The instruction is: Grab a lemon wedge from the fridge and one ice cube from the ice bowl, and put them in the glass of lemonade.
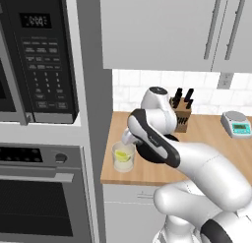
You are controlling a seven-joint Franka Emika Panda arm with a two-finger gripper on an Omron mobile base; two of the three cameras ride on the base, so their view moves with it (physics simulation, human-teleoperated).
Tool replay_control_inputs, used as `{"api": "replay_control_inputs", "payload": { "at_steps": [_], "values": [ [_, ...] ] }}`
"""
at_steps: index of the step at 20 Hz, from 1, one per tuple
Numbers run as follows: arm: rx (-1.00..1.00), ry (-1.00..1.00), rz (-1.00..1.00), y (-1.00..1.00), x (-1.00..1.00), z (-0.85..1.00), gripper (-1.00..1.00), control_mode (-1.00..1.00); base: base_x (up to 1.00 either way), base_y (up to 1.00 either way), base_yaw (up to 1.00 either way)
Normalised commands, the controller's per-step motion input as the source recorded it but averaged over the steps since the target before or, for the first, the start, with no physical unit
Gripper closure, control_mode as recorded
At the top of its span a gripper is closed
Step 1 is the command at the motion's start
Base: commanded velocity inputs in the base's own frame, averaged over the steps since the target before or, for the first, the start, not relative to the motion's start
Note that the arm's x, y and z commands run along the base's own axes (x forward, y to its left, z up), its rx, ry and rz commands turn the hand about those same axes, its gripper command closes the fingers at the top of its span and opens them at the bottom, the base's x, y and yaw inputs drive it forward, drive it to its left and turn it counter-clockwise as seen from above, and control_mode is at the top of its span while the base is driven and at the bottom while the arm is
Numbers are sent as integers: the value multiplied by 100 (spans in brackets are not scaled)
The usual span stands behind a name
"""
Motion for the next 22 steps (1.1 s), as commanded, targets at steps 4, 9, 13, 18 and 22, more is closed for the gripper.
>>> {"api": "replay_control_inputs", "payload": {
  "at_steps": [4,9,13,18,22],
  "values": [
    [-1,0,0,0,2,-16,100,-100,0,0,0],
    [0,0,0,0,0,-8,100,-100,0,0,0],
    [0,0,0,0,0,0,100,-100,0,0,0],
    [0,0,0,1,19,0,100,-100,0,0,0],
    [0,0,0,7,24,0,100,-100,0,0,0]
  ]
}}
